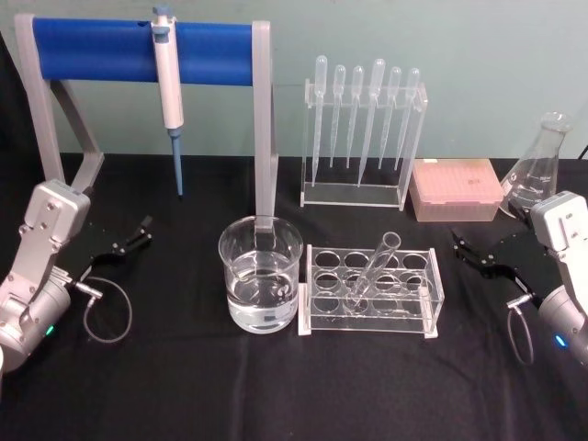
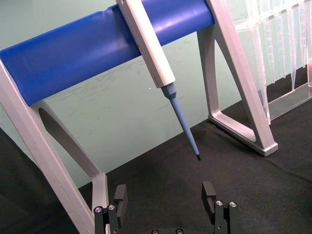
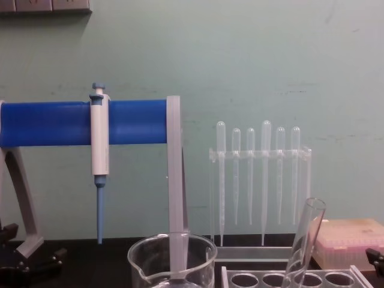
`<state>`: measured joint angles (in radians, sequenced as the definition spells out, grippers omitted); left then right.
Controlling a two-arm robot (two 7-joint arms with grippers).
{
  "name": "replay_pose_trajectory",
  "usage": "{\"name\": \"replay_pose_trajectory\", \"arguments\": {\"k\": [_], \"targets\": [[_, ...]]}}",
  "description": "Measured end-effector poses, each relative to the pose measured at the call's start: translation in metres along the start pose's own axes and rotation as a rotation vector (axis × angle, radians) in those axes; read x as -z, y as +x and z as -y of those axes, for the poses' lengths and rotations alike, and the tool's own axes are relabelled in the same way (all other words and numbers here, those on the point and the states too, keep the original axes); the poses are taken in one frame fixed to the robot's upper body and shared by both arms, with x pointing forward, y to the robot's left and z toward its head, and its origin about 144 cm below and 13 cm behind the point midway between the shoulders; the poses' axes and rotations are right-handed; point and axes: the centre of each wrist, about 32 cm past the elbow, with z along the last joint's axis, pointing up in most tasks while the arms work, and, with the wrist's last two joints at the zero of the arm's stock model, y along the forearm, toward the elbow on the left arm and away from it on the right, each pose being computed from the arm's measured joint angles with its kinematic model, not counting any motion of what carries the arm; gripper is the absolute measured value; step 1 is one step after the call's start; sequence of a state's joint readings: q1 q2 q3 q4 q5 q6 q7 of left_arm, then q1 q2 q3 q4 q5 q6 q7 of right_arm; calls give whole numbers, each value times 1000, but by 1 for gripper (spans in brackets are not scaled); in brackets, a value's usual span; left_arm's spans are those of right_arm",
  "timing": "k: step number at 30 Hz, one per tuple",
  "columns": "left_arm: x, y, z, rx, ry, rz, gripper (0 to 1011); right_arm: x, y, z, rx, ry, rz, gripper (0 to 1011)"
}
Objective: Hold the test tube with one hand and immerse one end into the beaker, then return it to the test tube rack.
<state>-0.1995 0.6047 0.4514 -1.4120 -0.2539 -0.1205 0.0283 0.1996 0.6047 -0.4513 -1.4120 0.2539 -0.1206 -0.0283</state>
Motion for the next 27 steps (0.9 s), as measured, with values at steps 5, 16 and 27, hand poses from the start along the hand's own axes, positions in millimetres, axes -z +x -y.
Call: {"name": "replay_pose_trajectory", "arguments": {"k": [5, 16, 27], "targets": [[0, 0, 0, 0, 0, 0, 1000, 0, 0, 0, 0, 0, 0, 1003], [0, 0, 0, 0, 0, 0, 1000, 0, 0, 0, 0, 0, 0, 1003], [0, 0, 0, 0, 0, 0, 1000, 0, 0, 0, 0, 0, 0, 1003]]}}
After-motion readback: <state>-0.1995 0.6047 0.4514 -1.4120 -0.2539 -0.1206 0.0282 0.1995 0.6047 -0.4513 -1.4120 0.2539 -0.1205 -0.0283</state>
